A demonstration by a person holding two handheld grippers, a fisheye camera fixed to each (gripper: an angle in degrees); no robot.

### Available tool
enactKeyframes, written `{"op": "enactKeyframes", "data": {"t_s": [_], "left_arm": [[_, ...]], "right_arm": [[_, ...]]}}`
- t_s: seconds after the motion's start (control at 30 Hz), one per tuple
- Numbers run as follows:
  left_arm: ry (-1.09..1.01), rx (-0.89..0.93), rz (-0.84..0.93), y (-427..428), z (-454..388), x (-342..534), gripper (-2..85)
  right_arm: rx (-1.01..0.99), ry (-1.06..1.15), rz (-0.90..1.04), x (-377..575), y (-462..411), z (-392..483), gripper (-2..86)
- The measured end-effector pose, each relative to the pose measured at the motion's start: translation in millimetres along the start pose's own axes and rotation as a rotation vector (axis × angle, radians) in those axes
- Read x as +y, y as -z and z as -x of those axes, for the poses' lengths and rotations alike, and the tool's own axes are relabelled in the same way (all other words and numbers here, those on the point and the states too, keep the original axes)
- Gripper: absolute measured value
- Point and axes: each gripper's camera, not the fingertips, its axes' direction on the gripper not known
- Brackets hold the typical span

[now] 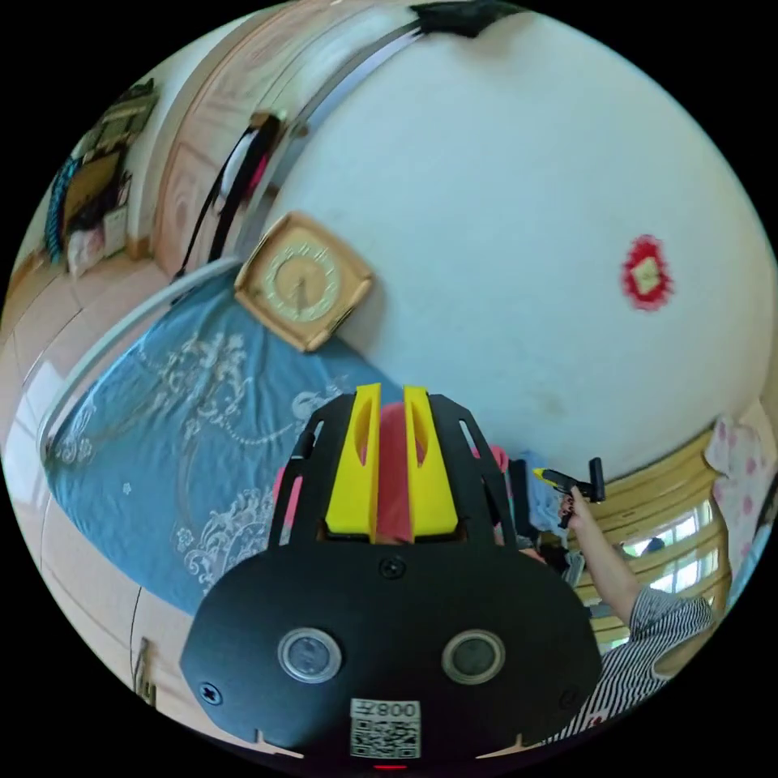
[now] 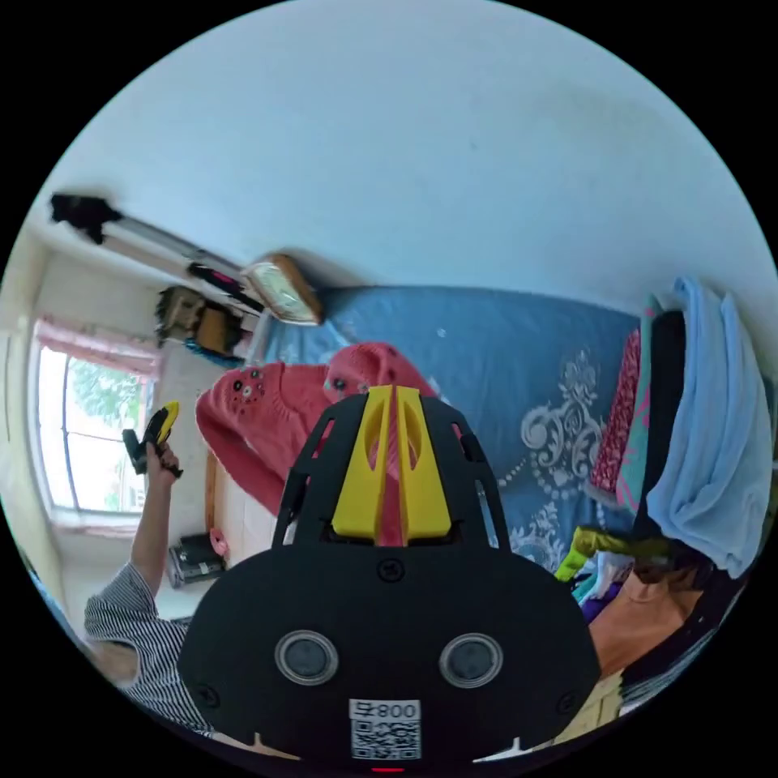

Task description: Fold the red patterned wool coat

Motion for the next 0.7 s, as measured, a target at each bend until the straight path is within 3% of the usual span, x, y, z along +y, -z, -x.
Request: {"op": "enactKeyframes", "data": {"t_s": [0.1, 0.3, 0.43, 0.7], "left_arm": [[0.057, 0.042, 0.179, -82, 40, 12, 6.9], [0.231, -0.057, 0.607, -218, 103, 91, 9.8], [0.342, -0.095, 0.668, -271, 125, 113, 11.6], [0.291, -0.194, 0.761, -385, 123, 121, 10.1]], "right_arm": [[0.012, -0.077, 0.069, -8, -75, -6, 2.9], [0.045, -0.053, 0.29, 50, -222, 23, 5.5], [0.075, -0.109, 0.399, 77, -307, 42, 7.5], [0.066, -0.267, 0.422, 85, -416, 49, 8.2]]}}
